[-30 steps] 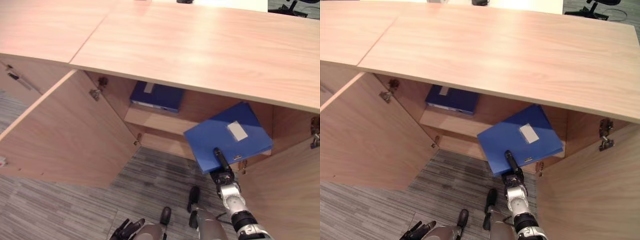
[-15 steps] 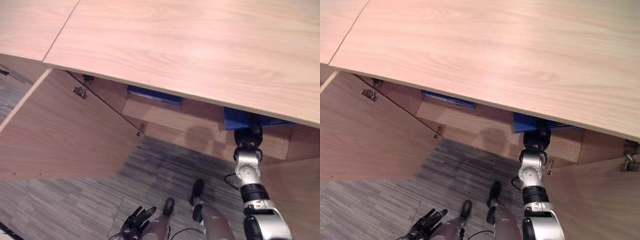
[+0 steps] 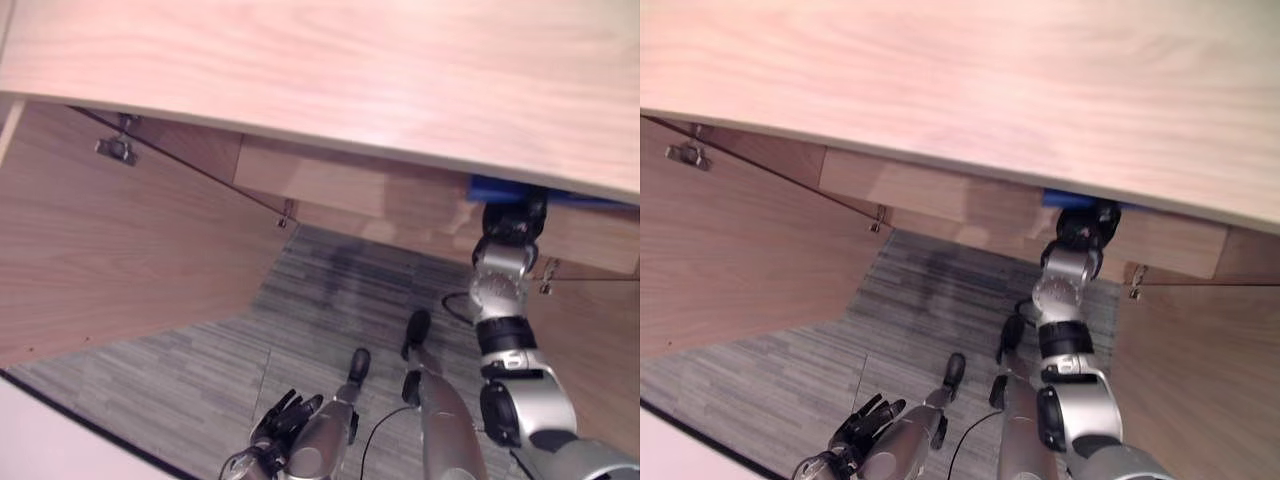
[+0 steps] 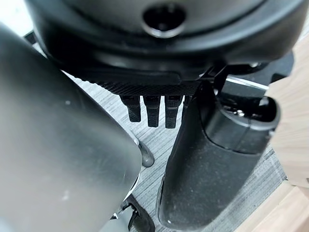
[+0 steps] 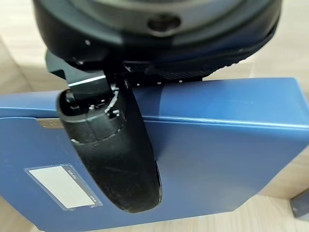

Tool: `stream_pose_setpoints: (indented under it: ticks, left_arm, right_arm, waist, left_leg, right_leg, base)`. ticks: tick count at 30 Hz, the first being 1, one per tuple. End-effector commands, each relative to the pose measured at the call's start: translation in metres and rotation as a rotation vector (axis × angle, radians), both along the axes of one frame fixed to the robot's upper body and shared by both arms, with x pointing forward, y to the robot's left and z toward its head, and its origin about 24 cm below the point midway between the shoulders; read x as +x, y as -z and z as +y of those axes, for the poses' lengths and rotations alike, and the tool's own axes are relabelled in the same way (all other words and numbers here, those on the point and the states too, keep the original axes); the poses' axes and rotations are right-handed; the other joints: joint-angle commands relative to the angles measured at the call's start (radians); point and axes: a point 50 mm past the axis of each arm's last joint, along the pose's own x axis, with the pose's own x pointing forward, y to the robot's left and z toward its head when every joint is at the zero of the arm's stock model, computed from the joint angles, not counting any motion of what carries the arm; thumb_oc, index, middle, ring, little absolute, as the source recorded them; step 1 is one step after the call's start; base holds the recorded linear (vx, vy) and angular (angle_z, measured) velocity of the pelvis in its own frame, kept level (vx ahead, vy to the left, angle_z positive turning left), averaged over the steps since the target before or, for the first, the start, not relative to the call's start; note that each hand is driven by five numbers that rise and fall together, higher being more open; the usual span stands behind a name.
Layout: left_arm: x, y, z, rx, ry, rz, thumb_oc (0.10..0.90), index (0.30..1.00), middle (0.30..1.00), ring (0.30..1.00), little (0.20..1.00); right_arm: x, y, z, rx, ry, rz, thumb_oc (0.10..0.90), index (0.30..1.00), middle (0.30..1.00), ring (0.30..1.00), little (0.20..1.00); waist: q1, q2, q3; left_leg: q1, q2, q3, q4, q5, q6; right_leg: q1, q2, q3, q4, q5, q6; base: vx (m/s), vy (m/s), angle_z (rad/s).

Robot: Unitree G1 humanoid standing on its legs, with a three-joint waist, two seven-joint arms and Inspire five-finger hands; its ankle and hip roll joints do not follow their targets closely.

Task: Put the empty folder in the office cabinet

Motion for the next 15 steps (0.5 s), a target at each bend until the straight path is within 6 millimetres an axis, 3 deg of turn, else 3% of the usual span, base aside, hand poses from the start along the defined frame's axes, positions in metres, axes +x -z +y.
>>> stream_pose_setpoints:
  ticks: [1, 3, 15]
  left_arm:
    - [-0.024, -0.001, 0.017, 0.056, 0.024, 0.036, 0.800, 0.900, 0.900, 0.900, 0.900]
    - [-0.021, -0.005, 0.018, 0.068, 0.044, 0.019, 0.800, 0.900, 0.900, 0.900, 0.900]
    - [-0.021, -0.008, 0.020, 0.105, 0.091, 0.019, 0.800, 0.900, 0.900, 0.900, 0.900]
  right_arm:
    - [-0.008, -0.088, 0.009, -0.121, 0.056, -0.313, 0.400, 0.300, 0.300, 0.300, 0.300]
    - [-0.017, -0.118, 0.014, -0.128, 0.079, -0.408, 0.400, 0.300, 0.300, 0.300, 0.300]
    - [-0.038, -0.167, 0.019, -0.215, 0.147, -0.517, 0.400, 0.300, 0.300, 0.300, 0.300]
  waist:
    - [0.020, -0.003, -0.030]
    - [0.025, 0.010, -0.008]
    - [0.025, 0.030, 0.031]
  left_leg:
    - [0.050, -0.104, -0.026, -0.058, -0.016, 0.072]
    - [0.020, -0.109, -0.029, -0.058, -0.006, 0.069]
    - [-0.040, -0.117, -0.045, -0.058, 0.012, 0.054]
  right_leg:
    - [-0.051, 0.018, 0.121, 0.039, -0.025, 0.152]
    - [-0.081, 0.016, 0.117, 0.043, -0.023, 0.152]
    - [-0.134, 0.002, 0.094, 0.054, -0.022, 0.152]
  base:
    - [-0.06, -0.036, 0.06]
    - [-0.06, -0.037, 0.11]
    - [-0.01, -0.022, 0.09]
